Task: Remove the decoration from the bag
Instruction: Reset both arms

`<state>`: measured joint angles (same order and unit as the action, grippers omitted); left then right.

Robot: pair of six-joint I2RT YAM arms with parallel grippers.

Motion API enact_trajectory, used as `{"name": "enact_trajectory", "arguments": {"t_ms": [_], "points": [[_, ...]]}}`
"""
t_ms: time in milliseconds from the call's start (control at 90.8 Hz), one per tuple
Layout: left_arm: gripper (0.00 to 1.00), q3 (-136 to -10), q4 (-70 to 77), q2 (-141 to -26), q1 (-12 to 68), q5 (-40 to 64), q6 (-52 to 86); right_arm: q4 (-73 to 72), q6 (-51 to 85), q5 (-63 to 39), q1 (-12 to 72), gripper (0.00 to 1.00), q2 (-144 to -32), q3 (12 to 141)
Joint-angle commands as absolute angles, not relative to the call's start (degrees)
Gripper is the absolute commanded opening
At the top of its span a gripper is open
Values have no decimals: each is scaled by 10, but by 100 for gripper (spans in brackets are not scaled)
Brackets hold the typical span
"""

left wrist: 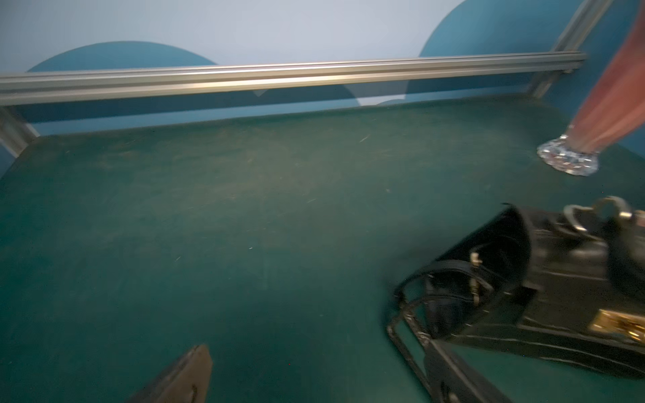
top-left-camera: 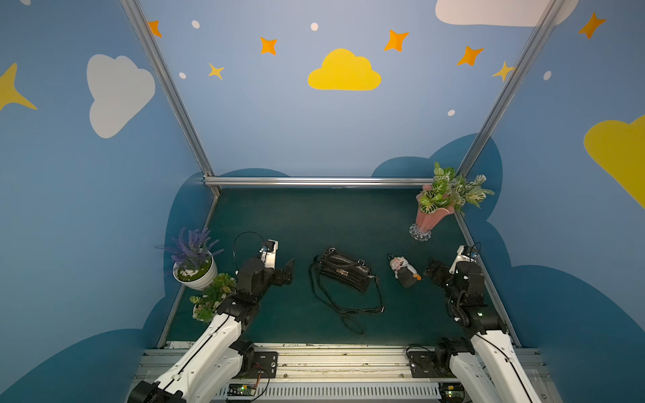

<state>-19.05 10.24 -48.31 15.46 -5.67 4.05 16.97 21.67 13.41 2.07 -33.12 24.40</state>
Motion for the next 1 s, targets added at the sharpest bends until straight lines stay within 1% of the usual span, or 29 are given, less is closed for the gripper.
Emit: {"name": "enact_trajectory", "arguments": {"t_ms": [0, 154, 231, 275, 341, 419, 496, 518, 595, 672, 727, 892, 991], "points": [[100, -187, 184, -511, 126, -98, 22, 140, 192, 93, -35, 98, -336, 232], [100, -167, 302, -606, 87, -118, -22, 81, 216, 69, -97, 98, -373, 213], [100, -165, 366, -697, 84, -131, -46, 37, 226, 67, -106, 98, -385, 194], [100, -164, 448, -747, 84, -132, -61, 9, 225, 69, -107, 98, -389, 184], [100, -170, 506, -783, 77, -92, -69, -29, 219, 74, -109, 98, -392, 168], [100, -190, 503, -835, 73, -48, -75, -62, 207, 79, -109, 98, -392, 152], [100, -181, 601, -910, 73, -19, -92, -78, 194, 74, -110, 98, -395, 145], [100, -184, 608, -907, 74, -17, -93, -80, 193, 72, -110, 98, -396, 143], [100, -215, 495, -879, 65, 0, -88, -103, 186, 63, -109, 98, -407, 138], [100, -217, 527, -902, 44, 4, -59, -152, 160, 44, -108, 98, -435, 130], [100, -220, 515, -896, 43, 2, -58, -198, 121, 21, -105, 98, -464, 126], [100, -218, 511, -894, 44, 2, -58, -343, 76, 18, -67, 98, -619, 142], [100, -218, 511, -895, 45, 2, -58, -381, 41, 4, -29, 98, -704, 179]]}}
